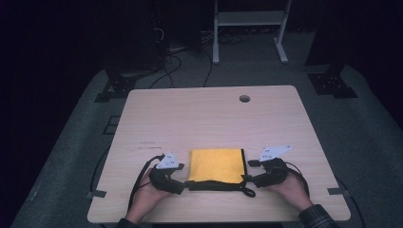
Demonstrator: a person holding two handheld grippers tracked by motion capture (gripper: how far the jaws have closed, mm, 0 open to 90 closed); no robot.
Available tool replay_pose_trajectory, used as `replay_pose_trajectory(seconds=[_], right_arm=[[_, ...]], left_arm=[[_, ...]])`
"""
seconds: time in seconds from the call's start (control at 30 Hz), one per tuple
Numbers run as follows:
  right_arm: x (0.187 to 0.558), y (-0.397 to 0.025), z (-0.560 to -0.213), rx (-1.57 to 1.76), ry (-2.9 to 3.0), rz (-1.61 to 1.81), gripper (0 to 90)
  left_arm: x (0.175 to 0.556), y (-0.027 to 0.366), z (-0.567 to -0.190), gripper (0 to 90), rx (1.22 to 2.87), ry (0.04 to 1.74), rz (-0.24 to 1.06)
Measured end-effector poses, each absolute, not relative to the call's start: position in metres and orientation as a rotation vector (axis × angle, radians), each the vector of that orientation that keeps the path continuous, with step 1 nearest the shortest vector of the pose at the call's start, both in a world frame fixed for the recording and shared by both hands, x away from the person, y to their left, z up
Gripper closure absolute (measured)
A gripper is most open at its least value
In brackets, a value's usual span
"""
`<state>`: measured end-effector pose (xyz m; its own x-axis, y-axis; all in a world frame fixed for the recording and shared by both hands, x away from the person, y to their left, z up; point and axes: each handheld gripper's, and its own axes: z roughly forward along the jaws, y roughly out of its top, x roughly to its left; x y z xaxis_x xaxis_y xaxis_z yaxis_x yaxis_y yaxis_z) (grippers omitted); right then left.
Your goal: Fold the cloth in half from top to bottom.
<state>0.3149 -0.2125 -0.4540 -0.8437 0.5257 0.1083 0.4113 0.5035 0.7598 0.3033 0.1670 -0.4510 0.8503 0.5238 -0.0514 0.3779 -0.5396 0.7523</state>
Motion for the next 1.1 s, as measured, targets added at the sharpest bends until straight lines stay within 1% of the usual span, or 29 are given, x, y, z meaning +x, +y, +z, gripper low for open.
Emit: replay_pose_trajectory(seconds=[0.03, 0.07, 0.1, 0.17, 0.23, 0.27, 0.4, 0.47, 0.73, 0.87, 1.03, 1.1], right_arm=[[0.316, -0.216, -0.453, 0.833, 2.59, 1.263, 27.7], [0.316, -0.216, -0.453, 0.833, 2.59, 1.263, 27.7], [0.317, -0.223, -0.453, 0.879, 2.57, 1.254, 23.0], [0.316, -0.228, -0.454, 0.915, 2.545, 1.241, 17.5], [0.316, -0.235, -0.456, 0.954, 2.529, 1.231, 14.8], [0.315, -0.239, -0.457, 0.975, 2.514, 1.215, 13.1], [0.311, -0.252, -0.459, 1.013, 2.474, 1.166, 11.0], [0.307, -0.26, -0.461, 1.034, 2.446, 1.152, 8.3], [0.304, -0.287, -0.472, 1.144, 2.384, 1.089, 8.3], [0.305, -0.297, -0.477, 1.198, 2.37, 1.067, 8.3], [0.306, -0.3, -0.483, 1.208, 2.359, 1.012, 7.9], [0.305, -0.298, -0.485, 1.181, 2.354, 0.99, 5.7]], left_arm=[[0.303, 0.172, -0.451, 17.8, 2.202, 0.668, 0.242], [0.303, 0.172, -0.451, 15.9, 2.202, 0.668, 0.242], [0.303, 0.175, -0.451, 14.5, 2.195, 0.675, 0.25], [0.302, 0.185, -0.451, 14.2, 2.19, 0.698, 0.248], [0.3, 0.193, -0.452, 9.6, 2.202, 0.724, 0.277], [0.299, 0.195, -0.453, 8.8, 2.198, 0.732, 0.282], [0.297, 0.21, -0.457, 2.2, 2.21, 0.777, 0.318], [0.295, 0.217, -0.46, 1.8, 2.203, 0.791, 0.341], [0.287, 0.243, -0.468, 0.6, 2.202, 0.869, 0.354], [0.285, 0.251, -0.477, 0.6, 2.238, 0.893, 0.372], [0.283, 0.256, -0.482, 0.0, 2.228, 0.882, 0.384], [0.282, 0.257, -0.484, 0.0, 2.217, 0.874, 0.383]])
